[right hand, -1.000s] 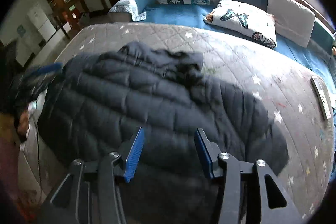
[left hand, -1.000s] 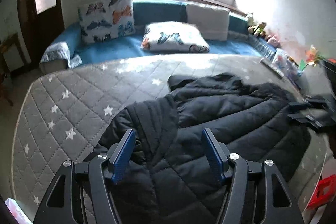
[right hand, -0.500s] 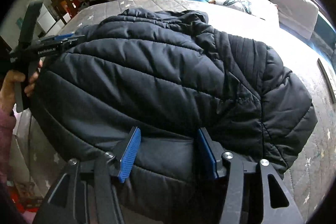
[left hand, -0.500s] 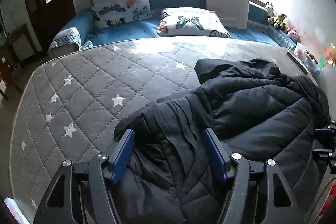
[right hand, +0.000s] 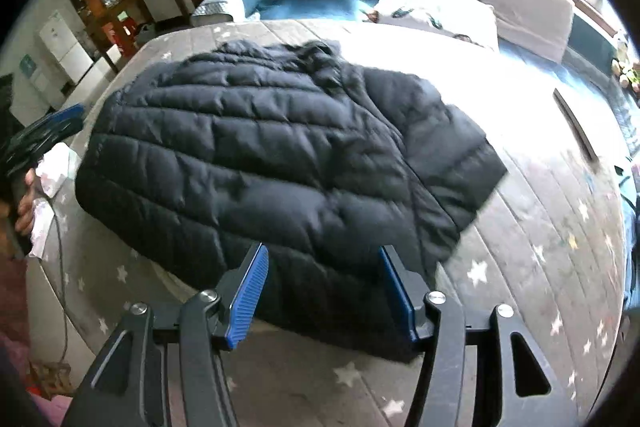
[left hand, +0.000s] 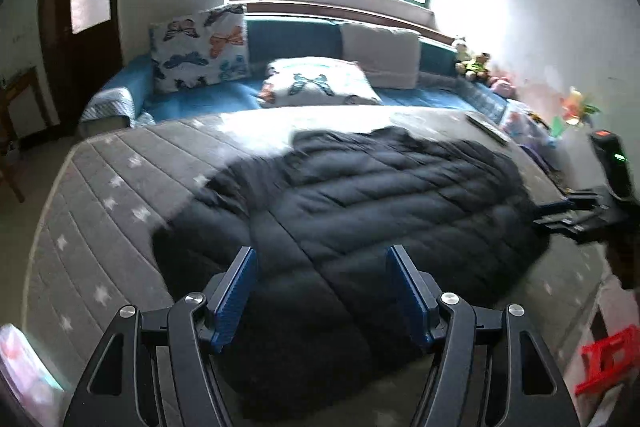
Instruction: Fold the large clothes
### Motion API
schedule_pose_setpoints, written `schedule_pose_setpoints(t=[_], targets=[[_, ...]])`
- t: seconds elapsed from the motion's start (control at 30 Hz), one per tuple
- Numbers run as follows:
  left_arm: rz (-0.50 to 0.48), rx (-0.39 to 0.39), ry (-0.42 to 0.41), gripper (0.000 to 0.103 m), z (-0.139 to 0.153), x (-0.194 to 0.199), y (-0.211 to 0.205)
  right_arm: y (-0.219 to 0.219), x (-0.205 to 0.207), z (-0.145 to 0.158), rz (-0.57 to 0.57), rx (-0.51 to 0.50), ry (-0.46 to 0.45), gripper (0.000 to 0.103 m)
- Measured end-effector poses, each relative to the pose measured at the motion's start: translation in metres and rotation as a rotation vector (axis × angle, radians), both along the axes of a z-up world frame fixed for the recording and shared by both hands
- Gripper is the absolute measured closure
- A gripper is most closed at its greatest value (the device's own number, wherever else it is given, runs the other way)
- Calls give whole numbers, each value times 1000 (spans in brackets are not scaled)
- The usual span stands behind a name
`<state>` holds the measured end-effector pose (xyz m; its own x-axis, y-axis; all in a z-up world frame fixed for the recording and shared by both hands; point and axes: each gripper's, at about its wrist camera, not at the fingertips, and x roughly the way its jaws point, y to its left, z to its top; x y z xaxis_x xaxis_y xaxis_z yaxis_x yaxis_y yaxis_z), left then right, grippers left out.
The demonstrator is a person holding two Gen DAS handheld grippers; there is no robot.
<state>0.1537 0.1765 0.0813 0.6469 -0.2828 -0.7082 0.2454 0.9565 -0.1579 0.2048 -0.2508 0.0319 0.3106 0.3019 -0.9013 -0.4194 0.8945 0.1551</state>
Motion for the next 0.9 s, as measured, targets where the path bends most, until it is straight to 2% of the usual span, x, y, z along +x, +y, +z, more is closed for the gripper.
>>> schedule_pose_setpoints(t=[0.1, 0.23, 0.4, 0.53, 0.67, 0.73, 0.9], targets=[[-20, -26, 31, 32, -12, -11, -9, -7, 1, -14, -19, -13, 14, 41], [-5, -23, 90, 33, -40, -5, -10, -7, 0, -26, -10, -29, 22, 41], [17, -30, 132, 33, -59, 7, -13, -4, 1, -41, 4, -49, 32, 41], [23, -5, 139, 33, -70, 12, -16, -3, 3, -47, 3, -58, 46, 41], [26, -1, 148, 34, -70, 16, -17, 1, 3, -33, -6, -92, 51, 41], [26, -9, 156, 34, -69, 20, -17, 7, 2, -16, -2, -96, 10, 41], [27, -8, 154, 33, -67, 20, -21, 43, 4, 20, 67, -11, -42, 41]])
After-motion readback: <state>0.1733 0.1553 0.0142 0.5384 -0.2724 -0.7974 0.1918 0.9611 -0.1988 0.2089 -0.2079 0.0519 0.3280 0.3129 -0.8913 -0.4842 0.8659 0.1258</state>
